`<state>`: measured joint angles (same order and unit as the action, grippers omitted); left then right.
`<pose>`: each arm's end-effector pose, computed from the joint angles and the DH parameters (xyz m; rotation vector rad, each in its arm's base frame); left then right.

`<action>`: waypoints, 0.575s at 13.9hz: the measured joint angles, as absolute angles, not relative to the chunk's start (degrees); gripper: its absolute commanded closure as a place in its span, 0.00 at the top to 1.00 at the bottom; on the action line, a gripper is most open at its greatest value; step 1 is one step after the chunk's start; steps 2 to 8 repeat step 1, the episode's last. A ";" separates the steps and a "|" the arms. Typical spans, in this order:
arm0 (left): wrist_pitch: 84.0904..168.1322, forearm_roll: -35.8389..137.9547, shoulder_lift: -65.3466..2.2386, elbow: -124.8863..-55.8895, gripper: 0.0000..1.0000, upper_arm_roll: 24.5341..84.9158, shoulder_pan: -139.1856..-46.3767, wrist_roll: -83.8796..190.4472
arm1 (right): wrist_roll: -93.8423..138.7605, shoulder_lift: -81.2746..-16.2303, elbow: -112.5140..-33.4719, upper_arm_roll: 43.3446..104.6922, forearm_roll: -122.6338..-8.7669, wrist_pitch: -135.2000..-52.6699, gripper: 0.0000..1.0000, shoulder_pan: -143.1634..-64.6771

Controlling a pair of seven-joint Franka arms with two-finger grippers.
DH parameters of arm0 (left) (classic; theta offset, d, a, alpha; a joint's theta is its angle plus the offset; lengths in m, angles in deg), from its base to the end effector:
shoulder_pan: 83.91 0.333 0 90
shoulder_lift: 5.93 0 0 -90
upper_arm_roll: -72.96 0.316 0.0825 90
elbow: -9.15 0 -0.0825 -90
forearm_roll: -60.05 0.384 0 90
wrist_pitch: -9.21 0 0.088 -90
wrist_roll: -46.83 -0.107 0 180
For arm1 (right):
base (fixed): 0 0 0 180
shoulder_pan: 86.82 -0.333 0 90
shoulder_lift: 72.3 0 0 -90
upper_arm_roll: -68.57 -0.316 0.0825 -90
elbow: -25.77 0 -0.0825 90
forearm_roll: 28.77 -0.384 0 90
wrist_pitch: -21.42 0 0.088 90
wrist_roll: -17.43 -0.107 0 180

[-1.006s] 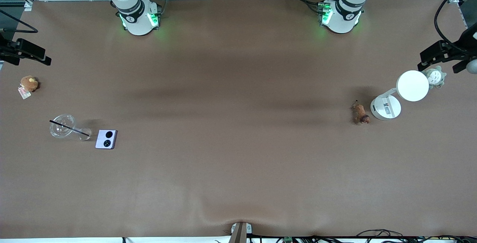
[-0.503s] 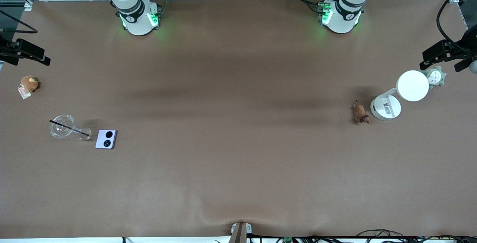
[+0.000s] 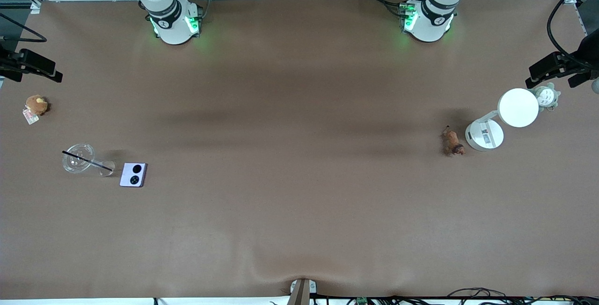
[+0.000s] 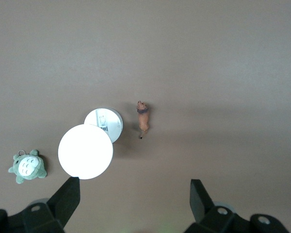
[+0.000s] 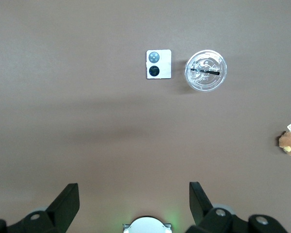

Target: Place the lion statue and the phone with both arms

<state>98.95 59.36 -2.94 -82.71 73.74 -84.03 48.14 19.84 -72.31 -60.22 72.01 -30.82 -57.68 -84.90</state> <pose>0.5378 0.0051 0.6373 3.1282 0.0535 0.0236 0.5323 -0.0456 0.6415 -3.0919 0.0724 0.1818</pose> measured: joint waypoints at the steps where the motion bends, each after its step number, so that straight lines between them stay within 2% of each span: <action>1: 98.93 59.36 -2.94 -82.71 1.00 73.73 -84.02 48.14 | 19.84 -72.31 -60.23 72.01 -30.81 -57.68 1.00 -84.90; 8: 98.93 59.36 -2.94 -82.71 1.00 73.73 -84.02 48.14 | 19.84 -72.31 -60.23 72.01 -30.81 -57.68 1.00 -84.90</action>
